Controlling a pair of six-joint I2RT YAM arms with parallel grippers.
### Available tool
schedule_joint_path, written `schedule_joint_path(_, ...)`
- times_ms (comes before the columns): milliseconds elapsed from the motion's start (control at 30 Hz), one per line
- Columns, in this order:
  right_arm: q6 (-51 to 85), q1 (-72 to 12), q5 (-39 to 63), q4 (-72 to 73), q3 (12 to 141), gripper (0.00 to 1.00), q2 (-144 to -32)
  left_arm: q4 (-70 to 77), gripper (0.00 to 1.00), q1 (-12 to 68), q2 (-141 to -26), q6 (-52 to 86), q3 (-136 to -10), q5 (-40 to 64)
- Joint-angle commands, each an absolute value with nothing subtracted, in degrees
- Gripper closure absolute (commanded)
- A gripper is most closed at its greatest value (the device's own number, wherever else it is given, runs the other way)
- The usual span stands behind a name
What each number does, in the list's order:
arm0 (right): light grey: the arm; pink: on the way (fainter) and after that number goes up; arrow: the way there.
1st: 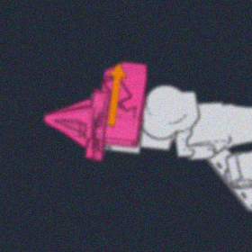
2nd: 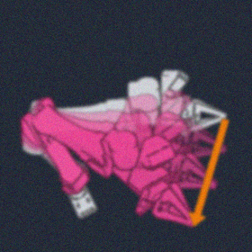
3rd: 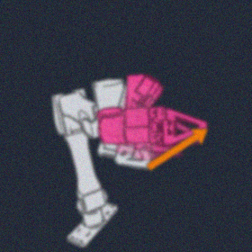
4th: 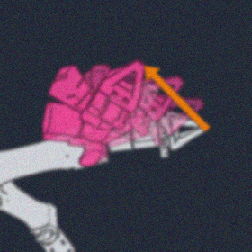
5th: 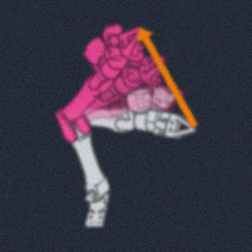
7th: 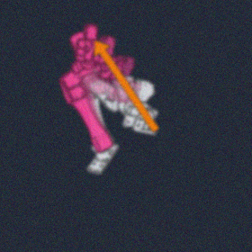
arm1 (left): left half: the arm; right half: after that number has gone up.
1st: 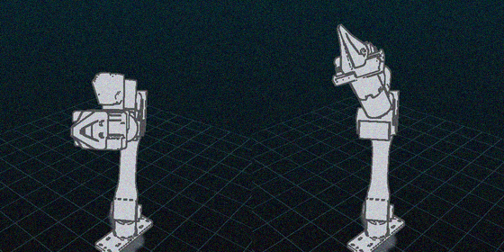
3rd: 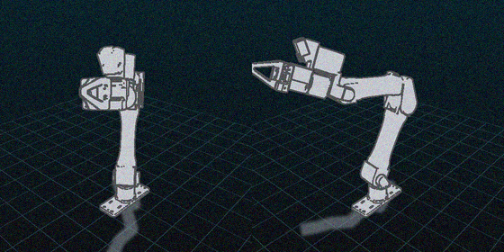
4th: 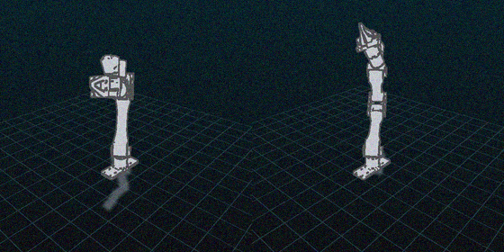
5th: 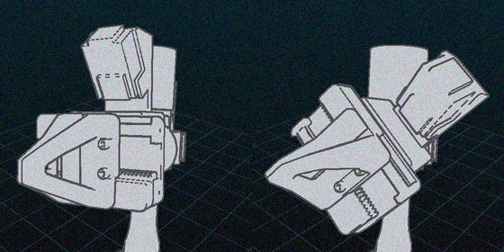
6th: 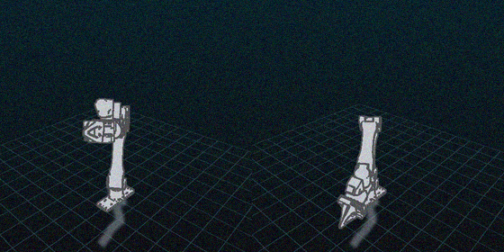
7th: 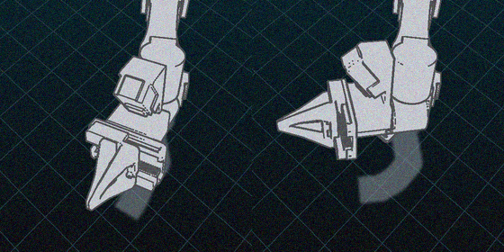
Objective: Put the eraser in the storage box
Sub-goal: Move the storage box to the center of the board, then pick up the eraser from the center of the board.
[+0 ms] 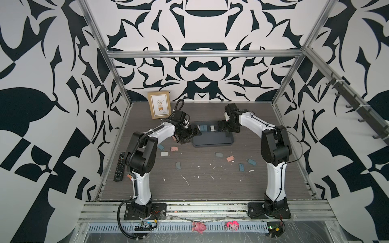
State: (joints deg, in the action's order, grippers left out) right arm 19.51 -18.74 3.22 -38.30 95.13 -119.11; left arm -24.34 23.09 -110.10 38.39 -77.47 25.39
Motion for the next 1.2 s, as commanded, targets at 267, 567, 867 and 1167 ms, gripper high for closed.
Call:
schedule_joint_path(267,18.75,-15.12,2.32,-40.02,88.34,0.02,-103.94,-31.19,0.01,23.79,-97.88,35.09,-76.64,18.19)
schedule_joint_path(567,17.95,-16.44,-0.35,-41.16,81.57,0.02,-96.76,-37.48,0.01,24.17,-87.18,34.07,-69.68,12.47)
schedule_joint_path(867,18.88,-27.87,-3.59,-38.92,79.48,0.01,-94.99,-43.61,0.01,24.26,-81.54,35.97,-57.54,7.23)
schedule_joint_path(1167,21.48,-31.80,-1.14,-35.47,75.83,0.01,-95.38,-41.14,0.09,28.69,-84.84,38.50,-52.37,4.41)
